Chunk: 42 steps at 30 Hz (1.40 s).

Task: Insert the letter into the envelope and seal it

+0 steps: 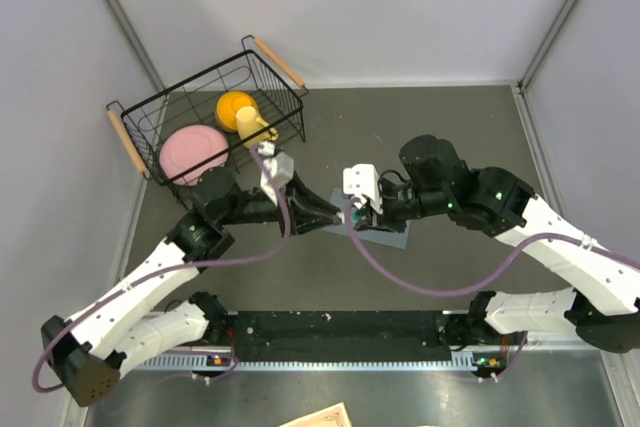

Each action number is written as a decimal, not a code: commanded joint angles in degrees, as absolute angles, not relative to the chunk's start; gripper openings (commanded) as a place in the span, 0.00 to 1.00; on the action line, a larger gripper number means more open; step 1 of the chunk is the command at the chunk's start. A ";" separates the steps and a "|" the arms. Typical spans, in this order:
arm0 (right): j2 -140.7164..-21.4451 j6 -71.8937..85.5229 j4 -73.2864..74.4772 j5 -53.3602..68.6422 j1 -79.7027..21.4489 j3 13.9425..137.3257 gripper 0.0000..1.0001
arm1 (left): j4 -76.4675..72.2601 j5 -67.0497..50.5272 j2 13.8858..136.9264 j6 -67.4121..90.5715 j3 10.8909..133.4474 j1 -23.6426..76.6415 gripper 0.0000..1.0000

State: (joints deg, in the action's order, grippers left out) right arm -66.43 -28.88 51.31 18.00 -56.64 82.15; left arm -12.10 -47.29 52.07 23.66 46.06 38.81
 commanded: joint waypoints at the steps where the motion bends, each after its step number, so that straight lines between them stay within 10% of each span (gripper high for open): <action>1: -67.06 -24.01 49.12 30.55 -57.22 82.88 0.00 | -2.58 -56.24 45.97 -15.14 49.57 44.82 0.06; 9: -70.13 -13.98 50.10 51.93 -55.11 82.01 0.00 | 19.09 -53.36 38.42 -85.60 45.10 47.37 0.11; 17: -69.70 -13.53 49.83 52.56 -53.70 82.27 0.00 | 19.07 -55.62 39.64 -60.29 52.30 47.37 0.81; 42: -70.84 -16.17 48.34 55.90 -55.02 82.79 0.00 | 15.82 -60.64 46.76 -60.38 53.96 53.61 0.43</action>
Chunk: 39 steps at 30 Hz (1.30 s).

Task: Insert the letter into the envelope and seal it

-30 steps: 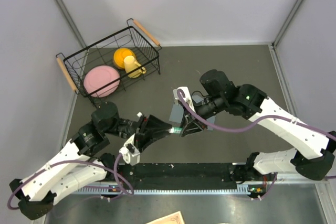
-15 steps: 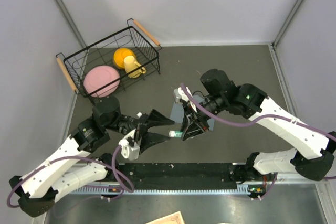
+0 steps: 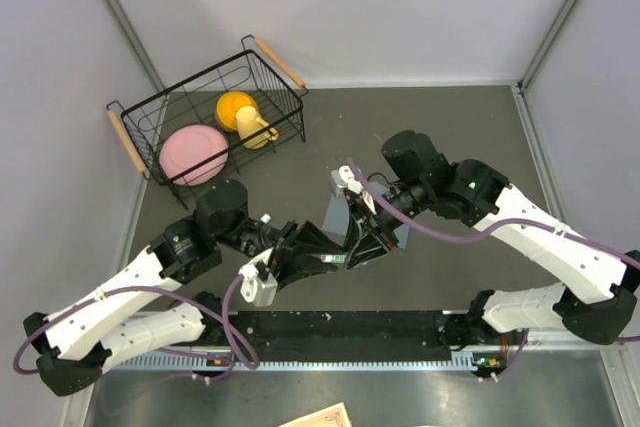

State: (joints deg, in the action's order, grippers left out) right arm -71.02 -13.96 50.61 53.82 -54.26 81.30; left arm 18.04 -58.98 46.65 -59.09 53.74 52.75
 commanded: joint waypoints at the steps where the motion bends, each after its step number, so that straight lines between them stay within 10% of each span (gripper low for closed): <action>1: -70.75 -16.35 48.25 56.07 -55.02 82.71 0.00 | 15.56 -60.91 46.76 -60.12 53.88 53.70 0.42; 18: -69.08 -23.91 48.08 58.98 -57.30 82.00 0.00 | 9.84 -65.92 47.11 -57.83 52.21 54.40 0.30; 24: -69.17 -24.08 48.08 58.54 -57.39 82.18 0.00 | 9.76 -66.18 47.02 -57.39 51.86 55.19 0.01; 28: -69.08 -21.19 47.90 53.98 -56.43 82.62 0.51 | 8.71 -62.77 45.62 -51.72 50.02 55.55 0.00; 31: -69.34 -16.01 47.64 52.73 -49.42 82.62 0.68 | 6.68 -55.91 44.39 -40.66 48.26 55.28 0.00; 39: -75.58 5.34 43.34 48.96 -22.35 75.86 0.75 | -12.29 -38.42 50.95 -1.79 41.31 46.76 0.00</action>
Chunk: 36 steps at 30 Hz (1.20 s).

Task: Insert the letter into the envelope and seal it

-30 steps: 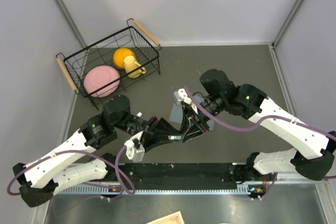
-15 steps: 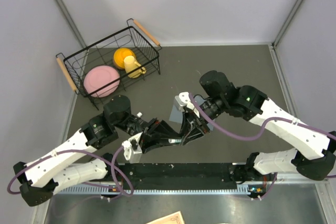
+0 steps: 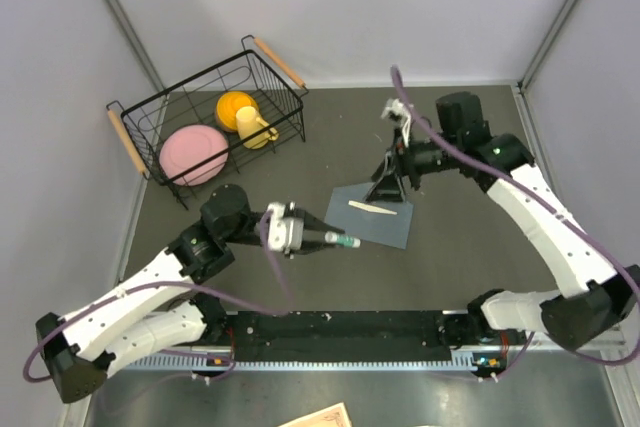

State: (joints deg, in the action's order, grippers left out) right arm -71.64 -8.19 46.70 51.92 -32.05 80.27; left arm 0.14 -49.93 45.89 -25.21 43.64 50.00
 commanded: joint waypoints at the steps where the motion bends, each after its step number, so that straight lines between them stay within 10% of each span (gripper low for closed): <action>1: -76.46 7.28 42.63 49.13 -17.63 72.80 0.73 | -13.61 -34.23 52.19 -1.50 41.13 46.58 0.00; 15: -90.78 16.52 31.29 37.88 -11.07 60.04 0.00 | -14.79 -27.94 80.05 -16.42 47.71 46.49 0.00; 36: -94.13 23.91 21.62 32.96 -9.76 50.36 0.00 | -11.25 -21.62 96.77 -11.43 57.05 47.29 0.00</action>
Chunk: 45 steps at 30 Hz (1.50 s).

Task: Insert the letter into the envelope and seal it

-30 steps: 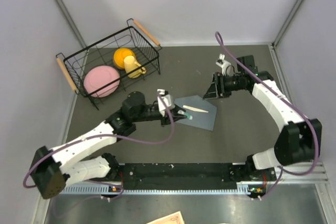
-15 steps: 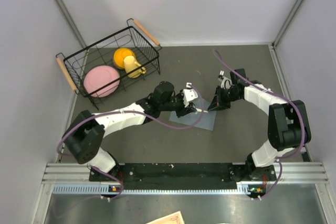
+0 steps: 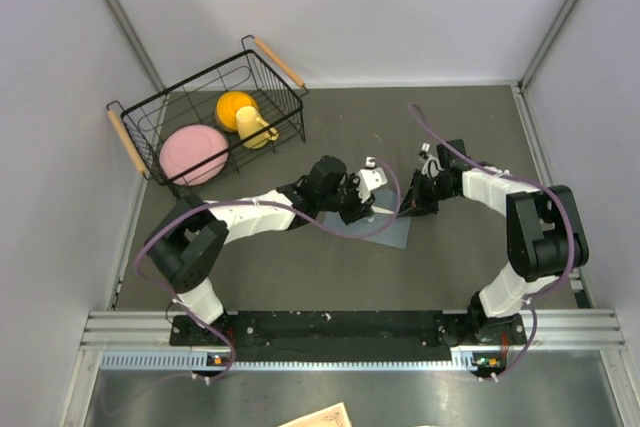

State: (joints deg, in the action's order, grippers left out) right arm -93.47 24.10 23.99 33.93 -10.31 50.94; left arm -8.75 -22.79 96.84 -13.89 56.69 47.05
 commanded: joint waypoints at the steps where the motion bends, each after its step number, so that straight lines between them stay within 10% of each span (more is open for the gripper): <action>1: -94.13 23.56 21.71 32.87 -9.67 50.36 0.00 | -11.69 -21.62 96.59 -11.34 56.69 47.29 0.00; 15: -87.98 19.08 22.06 31.11 -10.72 47.64 0.00 | -12.90 -14.43 87.28 9.39 50.21 47.20 0.00; 45: -91.23 10.72 21.01 28.21 -14.59 48.16 0.00 | -22.23 -4.48 95.71 1.84 52.30 49.75 0.00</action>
State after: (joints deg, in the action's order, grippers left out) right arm -89.91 10.94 23.24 28.77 -14.15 46.61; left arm -16.73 -5.87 95.53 1.58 51.18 49.45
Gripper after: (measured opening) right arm 0.002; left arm 0.295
